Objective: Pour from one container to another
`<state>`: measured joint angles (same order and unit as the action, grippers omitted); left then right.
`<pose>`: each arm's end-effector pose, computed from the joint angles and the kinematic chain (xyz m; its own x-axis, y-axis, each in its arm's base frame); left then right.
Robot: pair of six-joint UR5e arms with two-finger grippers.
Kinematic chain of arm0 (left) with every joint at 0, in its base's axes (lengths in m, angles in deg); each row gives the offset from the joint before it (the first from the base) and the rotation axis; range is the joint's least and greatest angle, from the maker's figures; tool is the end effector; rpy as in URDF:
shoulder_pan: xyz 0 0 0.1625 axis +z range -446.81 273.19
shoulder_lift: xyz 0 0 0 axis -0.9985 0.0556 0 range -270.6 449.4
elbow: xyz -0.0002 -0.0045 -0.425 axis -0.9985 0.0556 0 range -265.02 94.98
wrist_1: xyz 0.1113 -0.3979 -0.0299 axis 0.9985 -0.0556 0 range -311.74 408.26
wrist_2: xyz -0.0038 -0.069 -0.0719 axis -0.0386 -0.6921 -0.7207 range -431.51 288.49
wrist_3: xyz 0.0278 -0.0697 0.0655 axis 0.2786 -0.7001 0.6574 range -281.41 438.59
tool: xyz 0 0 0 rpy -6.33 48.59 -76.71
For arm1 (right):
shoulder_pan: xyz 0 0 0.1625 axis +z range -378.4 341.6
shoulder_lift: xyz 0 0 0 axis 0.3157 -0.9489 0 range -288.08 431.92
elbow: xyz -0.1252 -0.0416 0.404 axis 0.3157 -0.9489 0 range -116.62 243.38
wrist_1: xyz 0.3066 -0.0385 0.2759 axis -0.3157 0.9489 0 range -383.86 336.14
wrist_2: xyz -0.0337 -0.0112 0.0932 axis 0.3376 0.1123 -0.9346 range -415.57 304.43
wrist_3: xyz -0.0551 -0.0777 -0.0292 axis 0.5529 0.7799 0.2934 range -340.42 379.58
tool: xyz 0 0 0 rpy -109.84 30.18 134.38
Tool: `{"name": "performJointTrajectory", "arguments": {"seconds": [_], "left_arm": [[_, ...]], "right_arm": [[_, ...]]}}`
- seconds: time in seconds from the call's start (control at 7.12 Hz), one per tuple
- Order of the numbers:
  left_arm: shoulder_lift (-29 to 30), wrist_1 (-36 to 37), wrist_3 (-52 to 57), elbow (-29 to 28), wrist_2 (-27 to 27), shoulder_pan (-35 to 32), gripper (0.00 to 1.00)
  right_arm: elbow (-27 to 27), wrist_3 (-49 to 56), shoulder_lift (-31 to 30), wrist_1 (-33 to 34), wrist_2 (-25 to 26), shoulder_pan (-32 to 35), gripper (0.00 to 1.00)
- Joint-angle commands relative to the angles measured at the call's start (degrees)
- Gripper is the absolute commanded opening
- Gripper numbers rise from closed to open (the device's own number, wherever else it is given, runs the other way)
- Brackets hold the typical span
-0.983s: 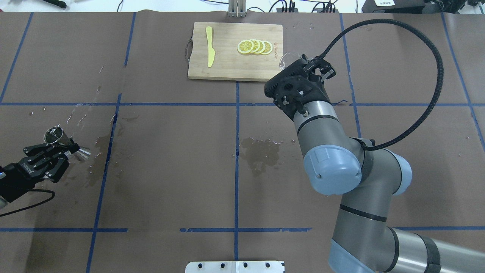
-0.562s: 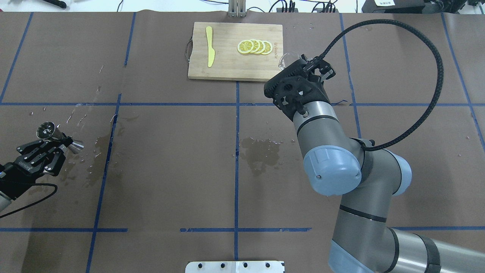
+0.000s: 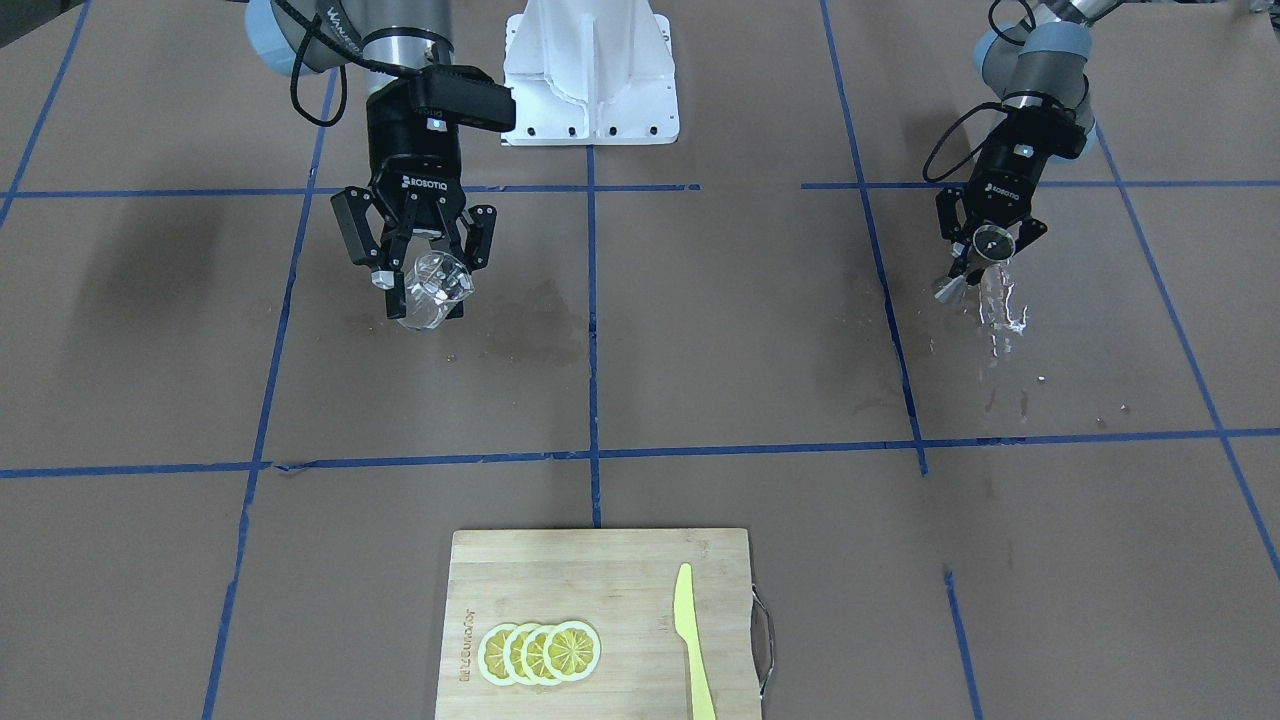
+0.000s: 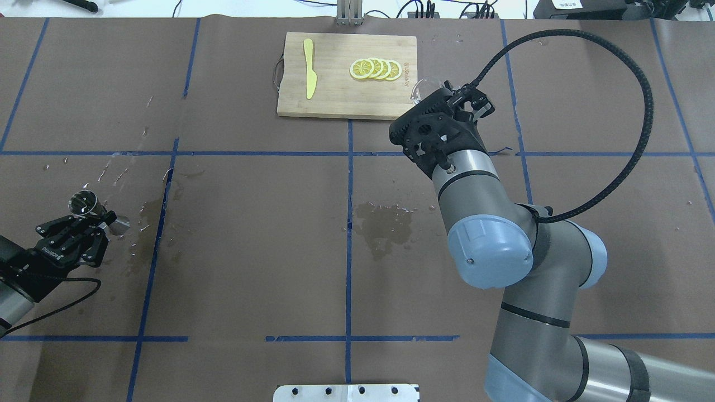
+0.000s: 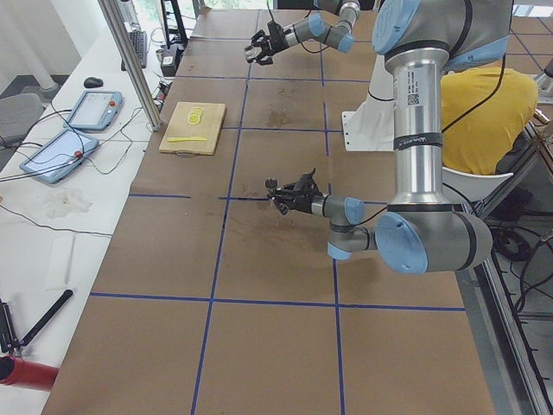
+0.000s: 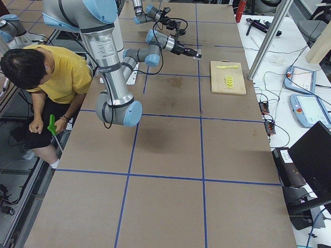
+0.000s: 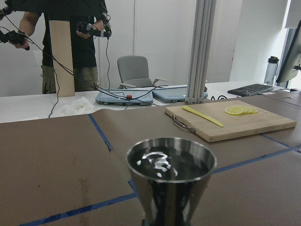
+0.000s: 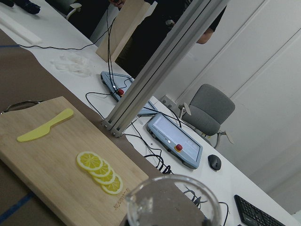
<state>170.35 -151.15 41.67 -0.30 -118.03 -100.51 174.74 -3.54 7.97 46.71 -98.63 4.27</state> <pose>0.3180 -0.2853 0.5736 0.6181 0.4465 -0.6470 0.5720 0.3092 0.7598 -0.4316 -0.4036 0.1905 0.9546 -0.2818 0.0967 -0.0130 0.2851 0.9584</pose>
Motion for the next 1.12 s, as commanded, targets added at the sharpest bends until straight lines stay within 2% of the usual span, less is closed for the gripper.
{"name": "performJointTrajectory", "arguments": {"seconds": [0.0,0.42,0.56,0.98], "left_arm": [[0.3,0.5,-0.7,-0.4,0.0,1.4,0.00],[3.2,0.1,-3.2,-3.8,1.6,1.7,0.00],[3.3,0.2,-3.2,-3.9,3.2,1.7,0.00],[3.5,-0.1,-3.6,-3.8,3.0,2.2,0.00]], "right_arm": [[0.0,0.1,0.0,0.0,0.0,0.0,0.00],[0.0,0.2,0.1,0.0,0.0,-0.1,0.00],[0.0,0.2,0.1,0.0,0.0,0.0,0.00],[0.0,0.2,0.0,0.0,0.0,0.0,0.00]]}}
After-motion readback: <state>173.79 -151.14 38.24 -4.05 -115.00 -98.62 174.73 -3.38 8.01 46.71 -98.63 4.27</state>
